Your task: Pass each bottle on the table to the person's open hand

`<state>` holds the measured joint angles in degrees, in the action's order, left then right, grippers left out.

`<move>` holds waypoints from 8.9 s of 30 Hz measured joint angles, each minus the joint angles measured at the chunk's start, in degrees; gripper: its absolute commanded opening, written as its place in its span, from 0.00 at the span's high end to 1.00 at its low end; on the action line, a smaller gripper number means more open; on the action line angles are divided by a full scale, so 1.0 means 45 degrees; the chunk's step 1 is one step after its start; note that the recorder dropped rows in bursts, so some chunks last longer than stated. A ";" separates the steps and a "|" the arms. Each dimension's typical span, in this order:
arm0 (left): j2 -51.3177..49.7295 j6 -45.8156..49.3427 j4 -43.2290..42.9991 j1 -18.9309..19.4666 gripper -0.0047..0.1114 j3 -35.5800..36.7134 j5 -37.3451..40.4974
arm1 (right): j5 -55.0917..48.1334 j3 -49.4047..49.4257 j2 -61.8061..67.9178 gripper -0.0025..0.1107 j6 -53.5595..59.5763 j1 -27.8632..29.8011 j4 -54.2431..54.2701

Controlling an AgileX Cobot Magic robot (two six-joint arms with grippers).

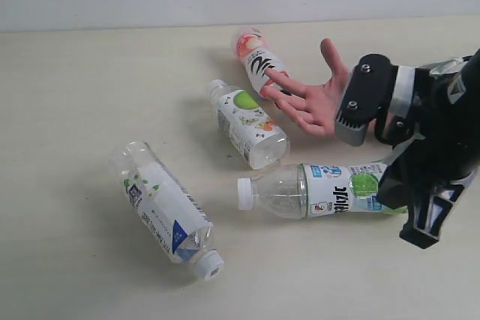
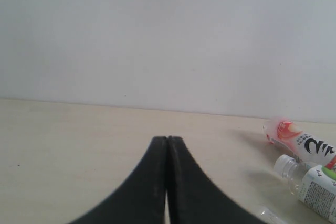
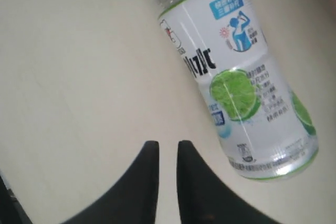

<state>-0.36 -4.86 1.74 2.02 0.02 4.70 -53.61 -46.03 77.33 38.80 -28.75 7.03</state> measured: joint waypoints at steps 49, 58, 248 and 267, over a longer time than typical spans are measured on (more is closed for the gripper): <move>0.0000 0.0025 0.0000 0.0000 0.96 0.0000 0.0000 | 0.1541 -0.0050 0.0424 0.34 0.1354 -0.0743 -0.2917; 0.0000 0.0025 0.0000 0.0000 0.96 0.0000 0.0000 | 0.2386 -0.0050 0.0433 0.36 0.1563 -0.0743 -0.2029; 0.0000 0.0025 0.0000 0.0000 0.96 0.0000 0.0000 | 0.4064 0.0497 -0.7894 0.98 -0.9518 0.0908 -0.2778; 0.0000 0.0025 0.0000 0.0000 0.96 0.0000 0.0000 | 0.6272 0.5686 -1.6331 0.98 -0.8979 0.0908 -0.3990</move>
<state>-0.36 -4.74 1.74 2.02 0.02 4.70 -25.39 -20.44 3.84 -1.61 -24.67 -10.92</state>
